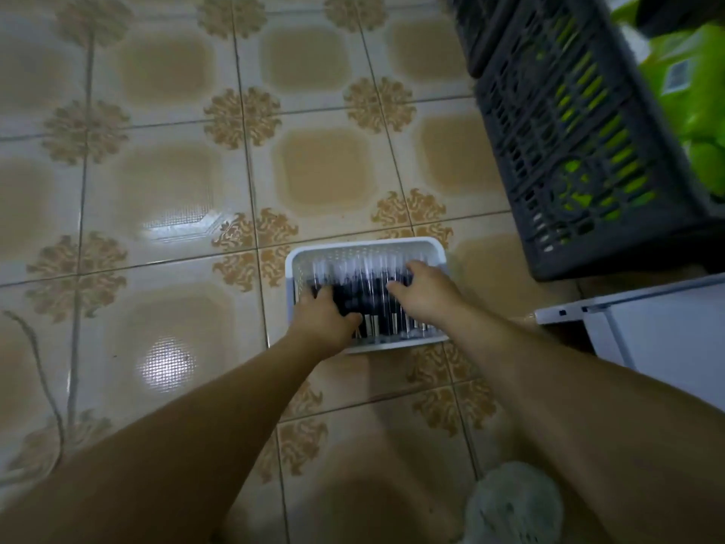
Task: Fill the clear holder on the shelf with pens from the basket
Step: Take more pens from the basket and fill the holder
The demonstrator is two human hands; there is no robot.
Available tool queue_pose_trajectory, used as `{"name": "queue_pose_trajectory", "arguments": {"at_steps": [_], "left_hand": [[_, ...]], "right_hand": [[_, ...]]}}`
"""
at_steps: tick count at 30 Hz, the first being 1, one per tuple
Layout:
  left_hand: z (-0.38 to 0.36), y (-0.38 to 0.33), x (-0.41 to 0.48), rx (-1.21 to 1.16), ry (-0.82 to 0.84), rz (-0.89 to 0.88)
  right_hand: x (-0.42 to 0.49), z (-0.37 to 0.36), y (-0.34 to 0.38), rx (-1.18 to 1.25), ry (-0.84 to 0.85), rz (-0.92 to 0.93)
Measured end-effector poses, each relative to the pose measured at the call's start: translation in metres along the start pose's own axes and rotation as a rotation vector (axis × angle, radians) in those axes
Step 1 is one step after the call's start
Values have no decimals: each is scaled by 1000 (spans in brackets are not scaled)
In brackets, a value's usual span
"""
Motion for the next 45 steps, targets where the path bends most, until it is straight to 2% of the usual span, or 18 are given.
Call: {"name": "queue_pose_trajectory", "arguments": {"at_steps": [3, 10, 17, 25, 30, 36, 41, 45], "left_hand": [[-3, 6, 12, -88, -60, 36], [-6, 8, 22, -57, -100, 114], [-5, 8, 28, -289, -175, 49], [-6, 12, 37, -408, -220, 35], [-12, 14, 46, -559, -204, 7], [-29, -1, 48, -766, -85, -70], [-38, -2, 53, -836, 3, -65], [-39, -2, 57, -926, -1, -87]], "right_hand": [[23, -7, 0, -24, -12, -5], [38, -2, 6, -48, -146, -2], [45, -5, 1, 110, -118, -36], [50, -6, 2, 241, -105, 1], [55, -9, 4, 300, -94, 35], [54, -8, 4, 426, -99, 83], [51, -7, 5, 495, -79, 130], [51, -10, 7, 569, -43, 146]]}}
Point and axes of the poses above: each hand's wrist, its own x-axis towards the middle knuckle, its own z-axis out of the back of the hand, y = z × x, the point moved 10 cm from there along x, towards the middle knuckle, and after that the axes turned 15 degrees about y, right-handed, at the moved point
